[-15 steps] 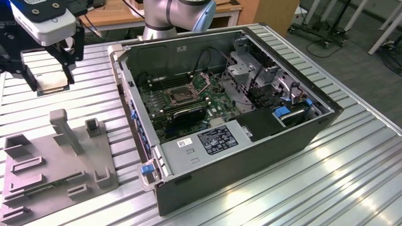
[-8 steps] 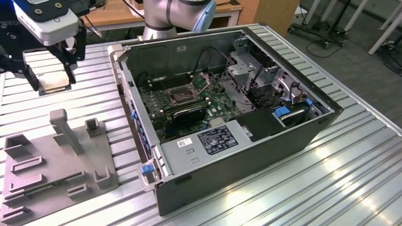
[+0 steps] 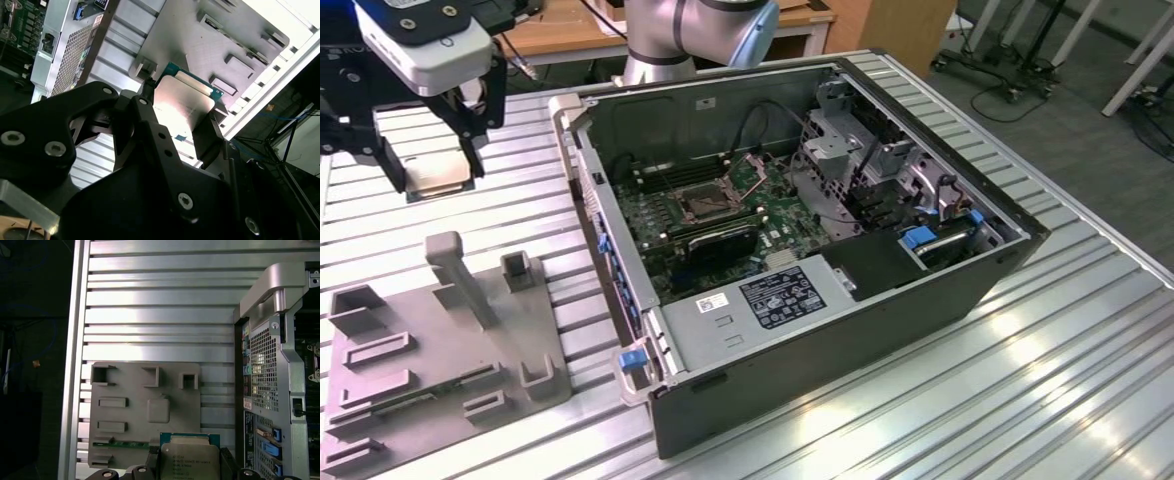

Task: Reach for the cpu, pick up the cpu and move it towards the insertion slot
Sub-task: 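Pick up the cpu and move it towards the insertion slot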

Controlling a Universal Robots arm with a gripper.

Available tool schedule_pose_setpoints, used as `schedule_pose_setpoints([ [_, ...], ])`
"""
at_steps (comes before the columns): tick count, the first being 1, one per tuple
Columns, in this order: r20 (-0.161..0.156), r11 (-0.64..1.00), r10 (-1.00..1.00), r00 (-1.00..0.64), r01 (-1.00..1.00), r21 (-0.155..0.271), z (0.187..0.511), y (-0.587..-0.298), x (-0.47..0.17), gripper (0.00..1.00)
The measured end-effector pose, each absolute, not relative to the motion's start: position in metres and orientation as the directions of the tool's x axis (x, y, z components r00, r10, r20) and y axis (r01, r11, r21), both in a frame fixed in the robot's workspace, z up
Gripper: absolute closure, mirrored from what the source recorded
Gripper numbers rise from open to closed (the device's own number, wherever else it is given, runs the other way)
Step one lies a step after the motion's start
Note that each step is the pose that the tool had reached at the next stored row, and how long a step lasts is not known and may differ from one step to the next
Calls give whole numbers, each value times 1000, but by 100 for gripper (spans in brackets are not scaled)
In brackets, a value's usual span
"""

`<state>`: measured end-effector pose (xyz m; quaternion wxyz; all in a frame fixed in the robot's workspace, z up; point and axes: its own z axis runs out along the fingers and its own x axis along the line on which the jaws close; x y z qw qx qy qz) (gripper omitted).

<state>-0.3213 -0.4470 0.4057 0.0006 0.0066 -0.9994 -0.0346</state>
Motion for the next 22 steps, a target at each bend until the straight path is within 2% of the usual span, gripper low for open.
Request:
schedule_pose_setpoints([
  [22, 1, 998, -13, -1000, -13, 69, 406, -447, -316, 45],
])
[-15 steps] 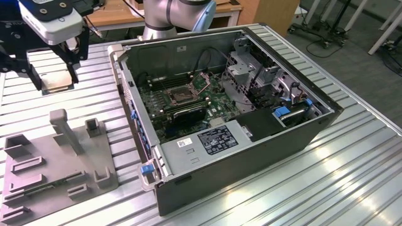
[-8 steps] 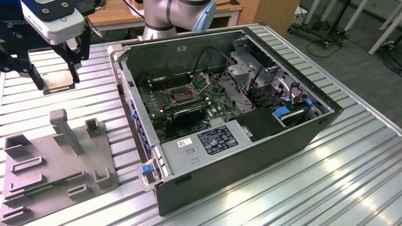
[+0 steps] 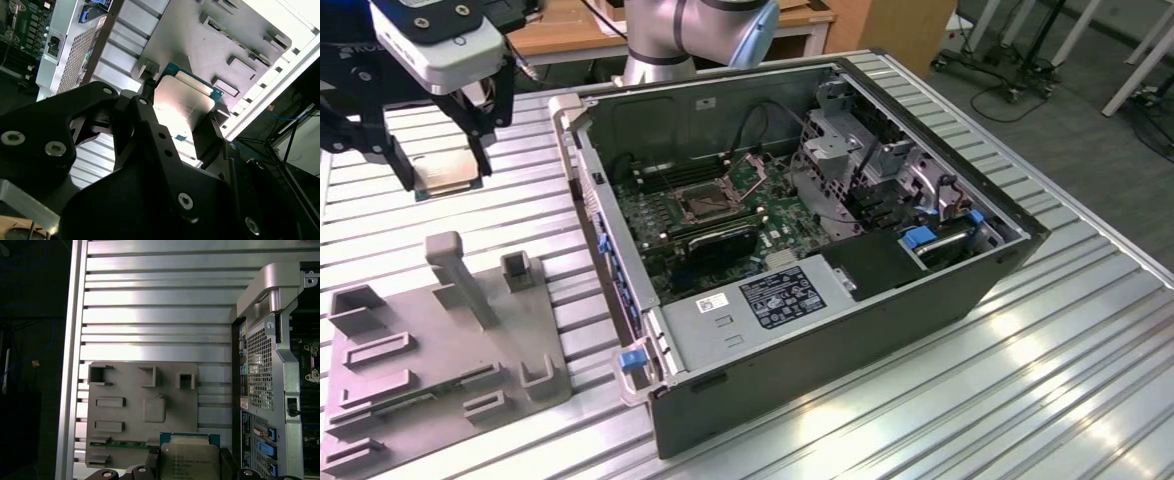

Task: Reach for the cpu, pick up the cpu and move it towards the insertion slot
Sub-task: 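Pick up the cpu and move it towards the insertion slot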

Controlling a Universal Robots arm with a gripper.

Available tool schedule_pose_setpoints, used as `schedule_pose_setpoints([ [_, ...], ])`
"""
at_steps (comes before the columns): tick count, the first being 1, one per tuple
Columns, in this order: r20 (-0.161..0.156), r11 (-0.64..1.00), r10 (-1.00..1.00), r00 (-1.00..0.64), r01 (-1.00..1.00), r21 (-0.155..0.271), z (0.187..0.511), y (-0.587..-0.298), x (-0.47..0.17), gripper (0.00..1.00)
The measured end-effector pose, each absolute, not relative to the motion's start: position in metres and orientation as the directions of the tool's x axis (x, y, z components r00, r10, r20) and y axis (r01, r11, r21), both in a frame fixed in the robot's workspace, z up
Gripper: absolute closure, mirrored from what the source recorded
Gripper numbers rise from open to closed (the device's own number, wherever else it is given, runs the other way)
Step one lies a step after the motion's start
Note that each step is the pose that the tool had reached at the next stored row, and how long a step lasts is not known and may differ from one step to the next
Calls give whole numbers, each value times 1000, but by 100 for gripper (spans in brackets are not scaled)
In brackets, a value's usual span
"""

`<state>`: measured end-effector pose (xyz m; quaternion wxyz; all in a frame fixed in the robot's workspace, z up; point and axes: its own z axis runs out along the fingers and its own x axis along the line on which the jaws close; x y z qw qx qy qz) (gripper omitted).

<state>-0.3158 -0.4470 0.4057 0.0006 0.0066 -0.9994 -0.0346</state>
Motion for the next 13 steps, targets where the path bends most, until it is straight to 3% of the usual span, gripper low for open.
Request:
schedule_pose_setpoints([
  [13, 1, 998, -13, -1000, -13, 69, 406, -447, -313, 45],
])
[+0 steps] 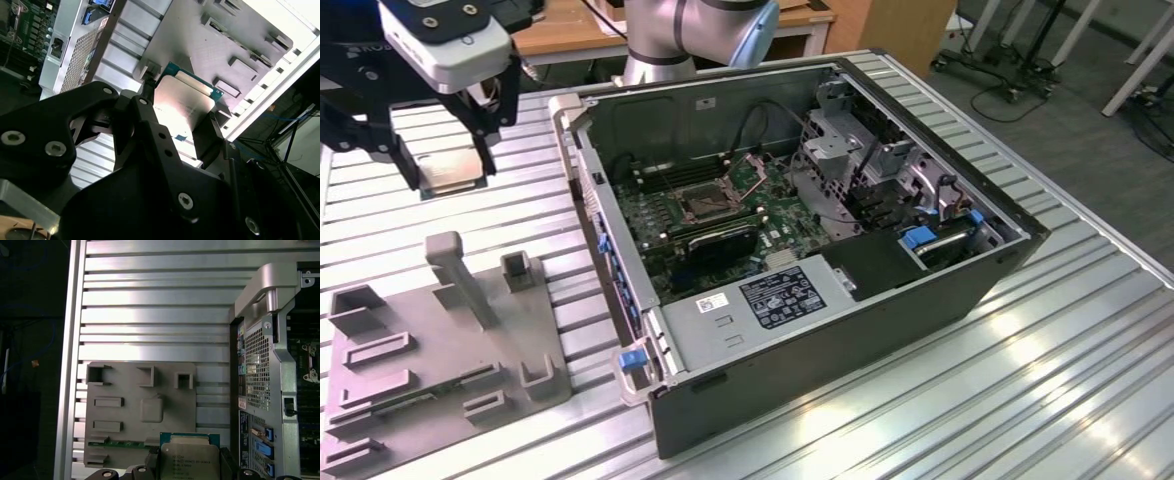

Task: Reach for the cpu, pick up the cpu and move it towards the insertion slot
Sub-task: 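Pick up the cpu and move it towards the insertion slot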

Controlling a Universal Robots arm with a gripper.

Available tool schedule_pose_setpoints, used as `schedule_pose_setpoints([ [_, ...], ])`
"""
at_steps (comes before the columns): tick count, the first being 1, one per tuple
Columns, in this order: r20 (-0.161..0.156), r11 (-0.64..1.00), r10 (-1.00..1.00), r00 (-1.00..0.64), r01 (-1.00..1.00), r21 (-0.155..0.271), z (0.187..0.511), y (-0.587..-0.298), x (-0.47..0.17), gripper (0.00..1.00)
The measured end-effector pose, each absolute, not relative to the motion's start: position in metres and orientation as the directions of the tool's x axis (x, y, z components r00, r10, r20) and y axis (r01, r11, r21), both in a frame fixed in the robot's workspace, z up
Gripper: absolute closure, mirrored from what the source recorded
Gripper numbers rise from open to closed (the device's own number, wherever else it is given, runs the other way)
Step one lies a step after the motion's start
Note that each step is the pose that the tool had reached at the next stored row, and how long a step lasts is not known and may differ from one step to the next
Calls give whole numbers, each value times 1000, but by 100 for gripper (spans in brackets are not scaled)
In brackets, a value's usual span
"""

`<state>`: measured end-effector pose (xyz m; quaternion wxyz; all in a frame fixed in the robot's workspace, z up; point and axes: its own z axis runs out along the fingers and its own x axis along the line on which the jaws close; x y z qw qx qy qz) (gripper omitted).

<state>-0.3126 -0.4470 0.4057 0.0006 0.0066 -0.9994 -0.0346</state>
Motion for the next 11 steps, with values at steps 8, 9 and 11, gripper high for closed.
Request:
schedule_pose_setpoints([
  [8, 1, 998, -13, -1000, -13, 69, 406, -447, -311, 45],
  [9, 1, 998, -13, -1000, -13, 69, 406, -447, -310, 45],
  [11, 1, 998, -13, -1000, -13, 69, 406, -447, -310, 45],
])
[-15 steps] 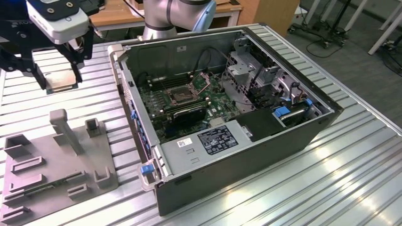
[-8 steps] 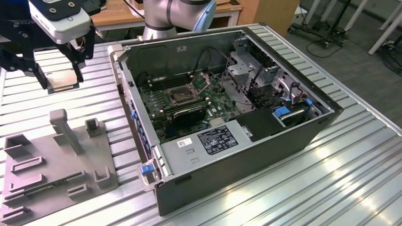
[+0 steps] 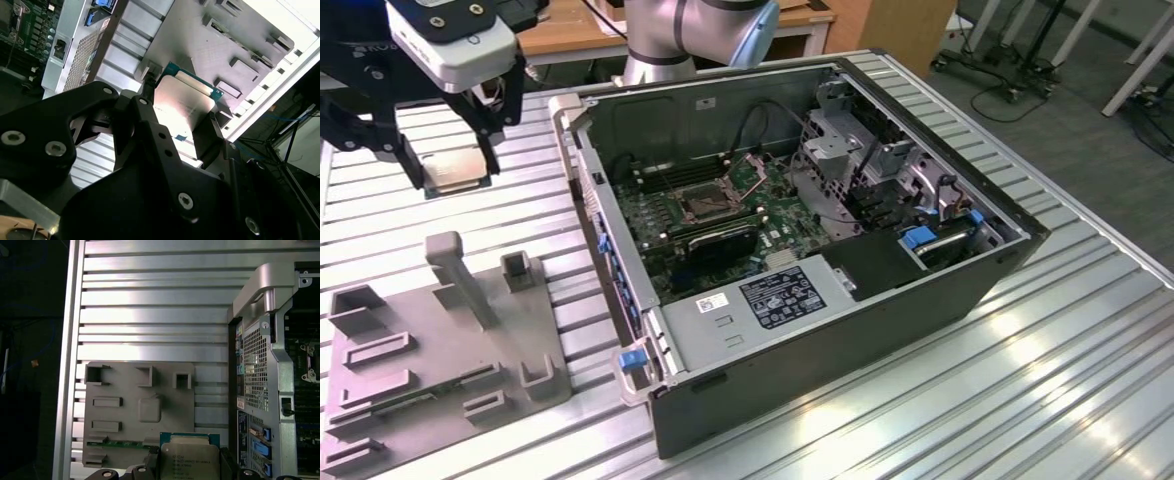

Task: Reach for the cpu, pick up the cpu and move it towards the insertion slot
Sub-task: 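Pick up the cpu and move it towards the insertion slot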

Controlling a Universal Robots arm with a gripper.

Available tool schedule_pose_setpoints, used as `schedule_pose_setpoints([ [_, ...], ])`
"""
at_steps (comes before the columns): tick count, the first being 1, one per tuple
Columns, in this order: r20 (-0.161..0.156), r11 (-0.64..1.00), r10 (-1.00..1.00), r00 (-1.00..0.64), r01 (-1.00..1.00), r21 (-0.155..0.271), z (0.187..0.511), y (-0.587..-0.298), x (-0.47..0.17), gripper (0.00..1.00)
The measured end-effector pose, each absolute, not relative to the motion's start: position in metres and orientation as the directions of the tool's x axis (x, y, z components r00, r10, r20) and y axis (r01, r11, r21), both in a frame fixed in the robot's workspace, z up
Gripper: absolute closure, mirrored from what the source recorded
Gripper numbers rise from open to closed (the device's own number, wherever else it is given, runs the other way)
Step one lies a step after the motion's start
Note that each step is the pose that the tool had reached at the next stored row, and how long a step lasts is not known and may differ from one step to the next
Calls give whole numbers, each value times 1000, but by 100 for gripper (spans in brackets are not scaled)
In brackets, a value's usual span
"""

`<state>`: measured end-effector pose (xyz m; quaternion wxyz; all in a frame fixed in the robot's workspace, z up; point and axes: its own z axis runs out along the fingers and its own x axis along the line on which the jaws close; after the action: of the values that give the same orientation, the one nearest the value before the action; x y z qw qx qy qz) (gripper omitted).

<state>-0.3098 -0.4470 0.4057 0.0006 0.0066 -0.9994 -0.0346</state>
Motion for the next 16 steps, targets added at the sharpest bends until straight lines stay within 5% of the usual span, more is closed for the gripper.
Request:
schedule_pose_setpoints([
  [16, 1, 998, -13, -1000, -13, 69, 406, -447, -306, 45],
])
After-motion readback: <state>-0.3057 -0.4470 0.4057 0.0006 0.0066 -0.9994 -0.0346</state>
